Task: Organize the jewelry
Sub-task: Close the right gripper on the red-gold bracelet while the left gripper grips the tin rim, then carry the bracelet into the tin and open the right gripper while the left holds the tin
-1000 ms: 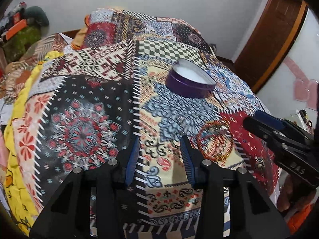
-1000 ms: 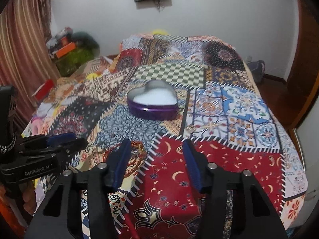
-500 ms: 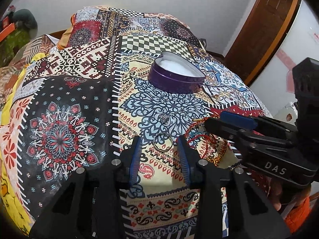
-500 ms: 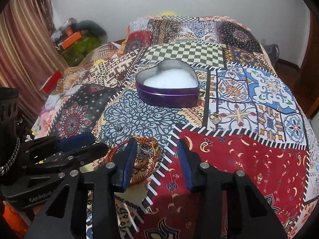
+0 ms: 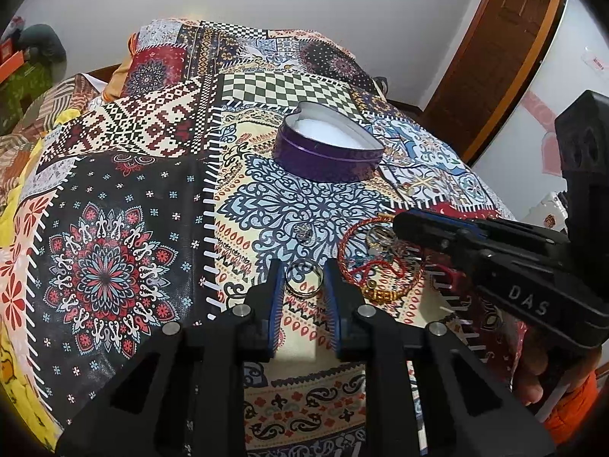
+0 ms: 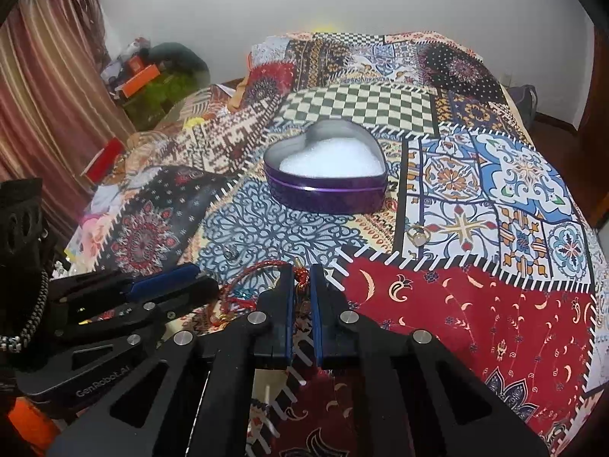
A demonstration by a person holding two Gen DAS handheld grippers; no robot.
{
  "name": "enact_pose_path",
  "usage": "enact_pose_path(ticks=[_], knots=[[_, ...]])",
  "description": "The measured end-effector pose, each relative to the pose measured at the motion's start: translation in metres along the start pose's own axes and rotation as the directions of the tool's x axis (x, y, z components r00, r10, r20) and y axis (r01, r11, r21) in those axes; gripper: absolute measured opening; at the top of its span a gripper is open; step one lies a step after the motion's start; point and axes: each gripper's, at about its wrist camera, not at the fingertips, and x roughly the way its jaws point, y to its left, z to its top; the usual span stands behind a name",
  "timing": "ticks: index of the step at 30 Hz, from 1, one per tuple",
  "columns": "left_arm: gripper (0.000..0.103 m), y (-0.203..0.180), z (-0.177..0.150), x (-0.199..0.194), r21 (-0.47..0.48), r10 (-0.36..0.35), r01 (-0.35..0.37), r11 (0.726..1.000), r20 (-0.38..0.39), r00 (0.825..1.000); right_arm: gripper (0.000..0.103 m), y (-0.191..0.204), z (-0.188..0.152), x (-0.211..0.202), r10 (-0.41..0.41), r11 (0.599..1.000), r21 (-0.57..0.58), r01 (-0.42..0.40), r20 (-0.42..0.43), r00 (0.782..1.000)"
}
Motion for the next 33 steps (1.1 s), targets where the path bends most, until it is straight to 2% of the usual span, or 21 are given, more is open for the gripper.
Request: enact_pose_path(ticks=[7, 16, 33], knots=[[0.02, -0.008, 0.003, -0.018, 0.011, 0.006, -0.007, 1.0, 0.042, 0.999, 0.007, 0.005, 0.004, -0.021, 0.002, 1.0, -0.004, -0.001, 0.054, 0.999], [0.02, -0.016, 0.014, -0.042, 0.035, 0.018, -0.022, 0.999, 0.113, 0.993, 0.007, 0.007, 0.017, -0.051, -0.036, 0.999, -0.003, 0.037, 0.153, 0.988], [0.02, -0.032, 0.056, -0.065, 0.093, 0.026, -0.052, 0.994, 0.264, 0.964, 0.007, -0.01, 0.054, -0.065, -0.107, 0.994, 0.014, 0.107, 0.273, 0.956]])
